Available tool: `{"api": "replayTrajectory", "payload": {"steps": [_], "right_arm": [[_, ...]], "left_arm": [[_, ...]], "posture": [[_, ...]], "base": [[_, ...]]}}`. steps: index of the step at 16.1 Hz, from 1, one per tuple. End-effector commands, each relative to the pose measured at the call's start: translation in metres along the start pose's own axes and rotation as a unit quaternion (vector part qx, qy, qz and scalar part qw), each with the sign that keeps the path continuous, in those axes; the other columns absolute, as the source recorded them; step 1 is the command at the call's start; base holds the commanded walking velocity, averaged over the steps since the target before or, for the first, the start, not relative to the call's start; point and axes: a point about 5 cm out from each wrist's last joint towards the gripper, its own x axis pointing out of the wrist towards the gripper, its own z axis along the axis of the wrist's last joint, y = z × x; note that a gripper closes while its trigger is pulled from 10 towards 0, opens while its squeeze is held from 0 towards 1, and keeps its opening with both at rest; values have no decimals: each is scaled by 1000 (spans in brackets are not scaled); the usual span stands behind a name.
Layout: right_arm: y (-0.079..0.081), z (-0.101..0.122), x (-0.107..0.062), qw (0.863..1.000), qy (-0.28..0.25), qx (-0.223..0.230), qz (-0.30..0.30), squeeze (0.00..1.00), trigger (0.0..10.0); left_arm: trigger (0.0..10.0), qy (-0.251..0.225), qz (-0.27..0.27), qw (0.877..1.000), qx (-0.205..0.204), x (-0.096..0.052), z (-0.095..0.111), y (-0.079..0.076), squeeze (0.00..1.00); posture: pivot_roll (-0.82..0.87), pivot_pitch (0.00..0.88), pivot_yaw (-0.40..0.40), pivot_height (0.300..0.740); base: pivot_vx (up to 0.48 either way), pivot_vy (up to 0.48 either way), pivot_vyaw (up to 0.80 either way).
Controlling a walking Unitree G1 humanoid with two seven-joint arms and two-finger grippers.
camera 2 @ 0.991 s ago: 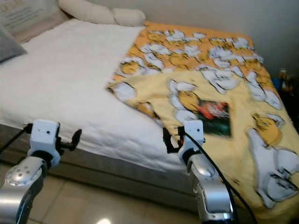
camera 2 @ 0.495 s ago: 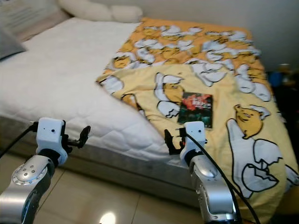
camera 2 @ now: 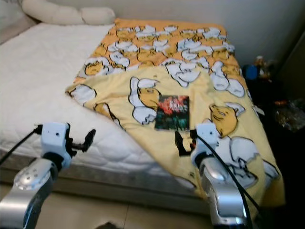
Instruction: Clean up the room
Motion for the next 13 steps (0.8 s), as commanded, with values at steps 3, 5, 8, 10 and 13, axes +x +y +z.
{"api": "replayTrajectory", "payload": {"steps": [3, 5, 8, 10, 13], "right_arm": [[5, 6, 2, 1000, -8, -10, 10, 0, 10000], [4, 7, 2, 1000, -8, -11, 10, 0, 10000], [4, 8, 4, 1000, -8, -13, 11, 0, 10000], [6, 10, 5, 1000, -10, -12, 15, 0, 10000], [6, 13, 8, 1000, -9, -17, 18, 0, 10000]], "left_arm": [[10000, 0, -4, 1000, 6, 2, 1, 1, 1000], [10000, 1, -7, 1000, 8, 2, 0, 0, 1000], [10000, 2, -7, 1000, 9, 3, 0, 1, 1000], [10000, 2, -7, 1000, 9, 4, 2, 2, 1000], [10000, 4, -11, 1000, 15, 7, 3, 0, 1000]], "posture": [[-24, 0, 12, 740], [-26, 0, 12, 740], [-24, 0, 10, 740], [-28, 0, 16, 740], [-25, 0, 12, 740]], "base": [[328, 0, 0], [330, 0, 0], [329, 0, 0], [334, 0, 0], [319, 0, 0]]}}
